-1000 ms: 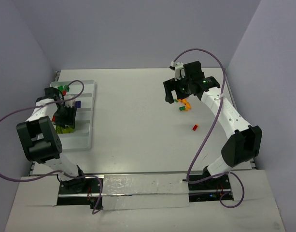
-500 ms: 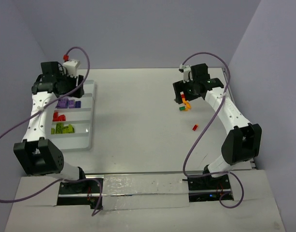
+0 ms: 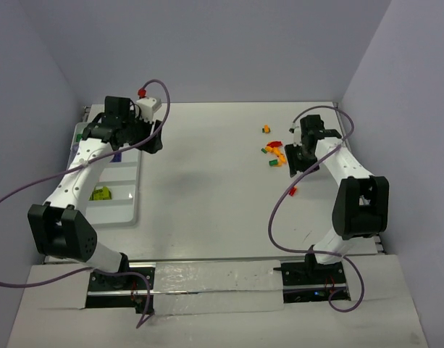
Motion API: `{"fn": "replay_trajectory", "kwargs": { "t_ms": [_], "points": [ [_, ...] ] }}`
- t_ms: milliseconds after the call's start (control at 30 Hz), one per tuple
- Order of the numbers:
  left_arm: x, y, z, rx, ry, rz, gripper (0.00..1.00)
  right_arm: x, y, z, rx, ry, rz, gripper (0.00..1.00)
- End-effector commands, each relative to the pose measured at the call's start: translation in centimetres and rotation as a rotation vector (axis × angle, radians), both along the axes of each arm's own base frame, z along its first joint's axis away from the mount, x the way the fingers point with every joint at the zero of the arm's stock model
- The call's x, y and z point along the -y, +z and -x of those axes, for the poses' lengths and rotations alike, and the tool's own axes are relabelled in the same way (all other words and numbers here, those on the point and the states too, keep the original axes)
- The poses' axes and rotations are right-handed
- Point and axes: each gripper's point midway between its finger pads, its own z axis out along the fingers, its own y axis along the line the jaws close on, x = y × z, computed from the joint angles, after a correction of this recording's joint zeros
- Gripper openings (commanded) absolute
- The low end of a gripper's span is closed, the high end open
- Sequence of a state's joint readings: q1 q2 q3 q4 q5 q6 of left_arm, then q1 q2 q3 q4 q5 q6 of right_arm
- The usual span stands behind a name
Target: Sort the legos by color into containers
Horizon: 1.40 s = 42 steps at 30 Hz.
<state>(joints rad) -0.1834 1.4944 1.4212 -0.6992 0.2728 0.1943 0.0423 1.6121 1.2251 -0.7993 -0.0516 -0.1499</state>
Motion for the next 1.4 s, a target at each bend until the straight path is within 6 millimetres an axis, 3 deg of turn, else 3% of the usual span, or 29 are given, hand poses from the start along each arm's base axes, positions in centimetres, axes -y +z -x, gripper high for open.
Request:
{"fn": "replay_trajectory", "kwargs": {
  "t_ms": [0,367,833,967,1067,1267,1367],
  "points": [
    [-0.1,-0.9,-0.1,-0.020,0.026,-0.004,0.69,-0.1,-0.7,1.2,-0.066,-0.070,-0.011,0.58],
    [-0.6,-1.9,0.2,-0.042,0.043,-0.027,0.70,-0.7,-4.2,3.0,-0.256,-0.197,-0.043,0.59],
    [-0.8,-3.0,0.3,-0.056,0.041,-0.045,0.70,-0.4,-6.7,2.5,-0.305,-0.244,-0.032,0.53],
    [-0.8,-3.1,0.4,-0.057,0.038,-0.048,0.70,0.1,-6.9,2.3,-0.303,-0.253,-0.024,0.46],
    [-0.8,-3.4,0.3,-0.063,0.038,-0.050,0.70,0.3,-6.9,2.2,-0.300,-0.246,-0.019,0.35],
    [-0.6,-3.7,0.2,-0.072,0.032,-0.045,0.70,1.0,-6.6,2.0,-0.280,-0.199,0.016,0.32],
    [-0.4,-3.7,0.2,-0.074,0.020,-0.038,0.70,1.2,-6.4,1.7,-0.267,-0.135,0.026,0.18]
  ]
}}
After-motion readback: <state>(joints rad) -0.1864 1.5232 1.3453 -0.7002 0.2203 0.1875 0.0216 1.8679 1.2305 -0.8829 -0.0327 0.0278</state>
